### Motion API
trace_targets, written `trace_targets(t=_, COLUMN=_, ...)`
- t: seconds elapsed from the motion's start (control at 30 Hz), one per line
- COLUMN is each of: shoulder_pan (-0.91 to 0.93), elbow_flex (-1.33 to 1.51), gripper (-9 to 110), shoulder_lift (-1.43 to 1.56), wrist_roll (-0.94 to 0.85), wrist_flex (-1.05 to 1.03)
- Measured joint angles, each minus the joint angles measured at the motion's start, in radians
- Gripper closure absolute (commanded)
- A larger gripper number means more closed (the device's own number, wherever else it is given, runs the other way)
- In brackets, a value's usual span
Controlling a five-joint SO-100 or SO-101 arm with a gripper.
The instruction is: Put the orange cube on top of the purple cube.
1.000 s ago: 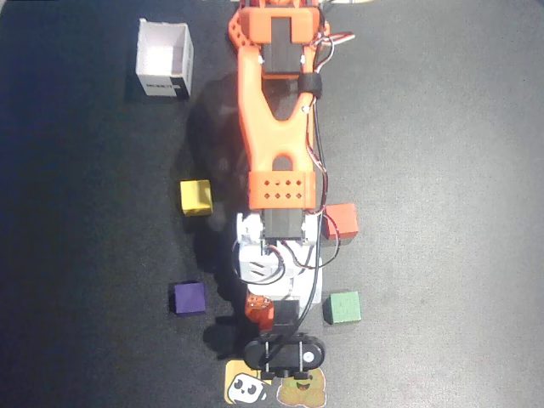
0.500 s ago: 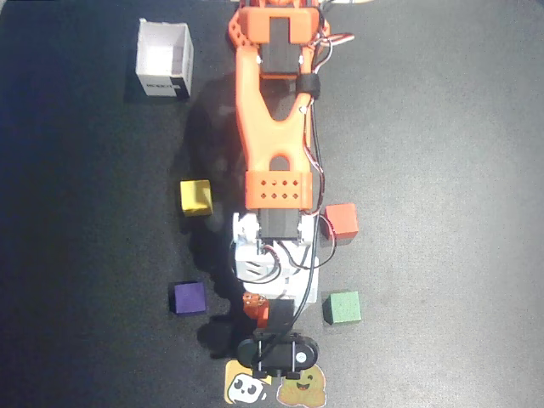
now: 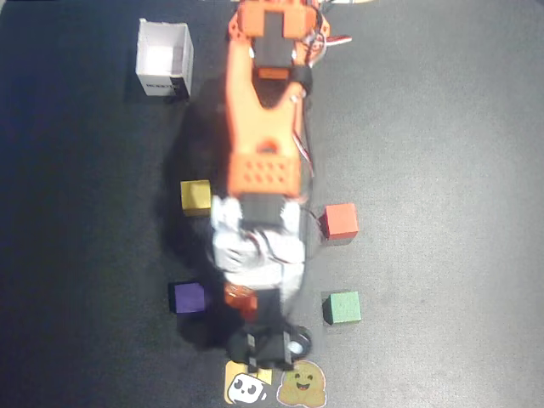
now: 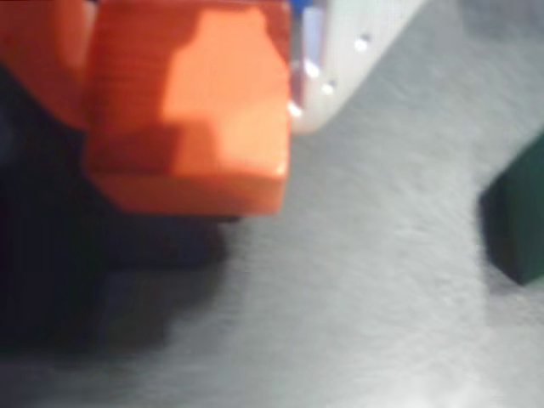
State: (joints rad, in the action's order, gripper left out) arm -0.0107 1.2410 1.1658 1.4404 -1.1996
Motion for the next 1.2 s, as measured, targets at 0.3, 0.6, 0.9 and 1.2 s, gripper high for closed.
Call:
trace_targets(t=0.3, shoulder_pan=0.126, elbow_flex=0.021, gripper=96, shoulder_lift=0.066, wrist_roll=-0.129, wrist_flex=-0.067)
trace_targets(t=0.6, shoulder_pan=0.202, elbow_flex=0.055, gripper=96, shoulder_lift=0.081, wrist_roll=-0.209, wrist_flex=-0.072)
trace_targets(t=0.9, shoulder_pan=0.212, elbow_flex=0.055, gripper=96, shoulder_lift=0.081, wrist_roll=-0.176, wrist_flex=-0.072)
trace_targets(t=1.2, shoulder_pan=0.212, elbow_flex=0.054, gripper=96, shoulder_lift=0.066, wrist_roll=-0.115, wrist_flex=-0.029)
